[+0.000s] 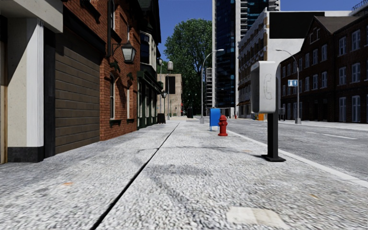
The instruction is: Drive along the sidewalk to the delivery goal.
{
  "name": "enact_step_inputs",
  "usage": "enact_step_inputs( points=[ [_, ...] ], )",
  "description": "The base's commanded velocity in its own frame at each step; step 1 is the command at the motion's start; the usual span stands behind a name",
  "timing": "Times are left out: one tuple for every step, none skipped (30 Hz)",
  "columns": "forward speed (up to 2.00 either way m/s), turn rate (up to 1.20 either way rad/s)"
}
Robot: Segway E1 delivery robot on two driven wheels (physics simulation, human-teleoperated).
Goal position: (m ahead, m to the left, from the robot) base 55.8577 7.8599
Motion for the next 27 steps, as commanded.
enact_step_inputs(
  points=[
    [2.0, 0.0],
    [2.0, 0.0],
    [2.0, 0.0],
    [2.0, 0.0],
    [2.0, 0.0],
    [2.0, 0.0],
    [2.0, 0.0],
    [2.0, 0.0],
    [2.0, 0.0],
    [2.0, 0.0],
    [2.0, 0.0],
    [2.0, 0.0],
    [2.0, 0.0],
    [2.0, 0.0],
    [2.0, 0.0],
    [2.0, 0.0],
    [2.0, 0.0],
    [2.0, 0.0],
    [2.0, 0.0],
    [2.0, 0.0],
    [2.0, 0.0],
    [2.0, 0.0],
    [2.0, 0.0],
    [2.0, 0.0],
    [2.0, 0.0],
    [2.0, 0.0],
    [2.0, 0.0]
  ],
)
